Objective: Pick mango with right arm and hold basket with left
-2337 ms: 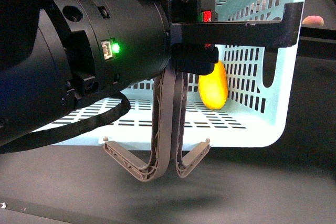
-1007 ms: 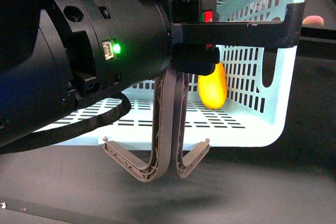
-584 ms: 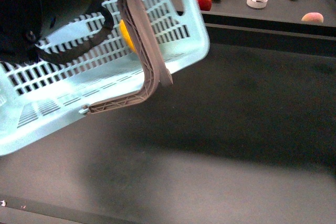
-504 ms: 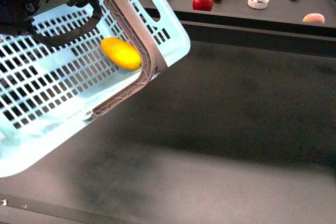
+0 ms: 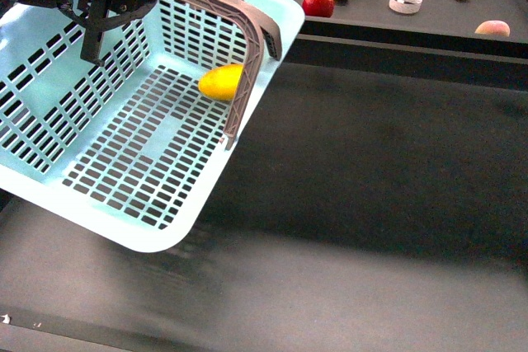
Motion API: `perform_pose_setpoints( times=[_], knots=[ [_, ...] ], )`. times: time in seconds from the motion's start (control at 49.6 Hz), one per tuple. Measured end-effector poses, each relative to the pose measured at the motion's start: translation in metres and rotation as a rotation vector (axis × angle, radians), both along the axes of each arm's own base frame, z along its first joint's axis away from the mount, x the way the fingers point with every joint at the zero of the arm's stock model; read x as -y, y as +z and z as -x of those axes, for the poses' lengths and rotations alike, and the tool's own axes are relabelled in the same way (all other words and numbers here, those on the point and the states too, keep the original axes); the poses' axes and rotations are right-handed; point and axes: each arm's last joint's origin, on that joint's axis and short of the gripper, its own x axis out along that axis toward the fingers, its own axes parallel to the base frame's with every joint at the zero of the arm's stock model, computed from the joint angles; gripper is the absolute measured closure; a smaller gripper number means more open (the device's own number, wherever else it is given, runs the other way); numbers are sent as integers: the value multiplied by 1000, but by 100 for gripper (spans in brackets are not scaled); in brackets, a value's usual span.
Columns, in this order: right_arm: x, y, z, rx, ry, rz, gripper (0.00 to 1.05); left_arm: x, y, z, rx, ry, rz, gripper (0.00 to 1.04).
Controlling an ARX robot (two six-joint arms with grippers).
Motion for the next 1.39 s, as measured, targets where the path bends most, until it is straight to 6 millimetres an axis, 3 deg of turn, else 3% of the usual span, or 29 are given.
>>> perform_pose_setpoints(
  times=[0.141,0.322,0.544,0.887,1.229,1.39],
  knots=[
    [0,0,0,0,0,0,8,-21,-22,-22,-40,81,44,97],
    [0,0,0,0,0,0,8,-33,-48,-40,-112,95,48,97],
    [0,0,0,0,0,0,8,-44,-48,-55,-117,128,109,97],
    [0,0,0,0,0,0,8,-43,-48,-55,-135,140,122,97],
    [0,0,0,0,0,0,8,-28,-42,-49,-116,53,38,44],
    [0,0,0,0,0,0,8,-34,-20,-27,-83,41,-41,12]
  ],
)
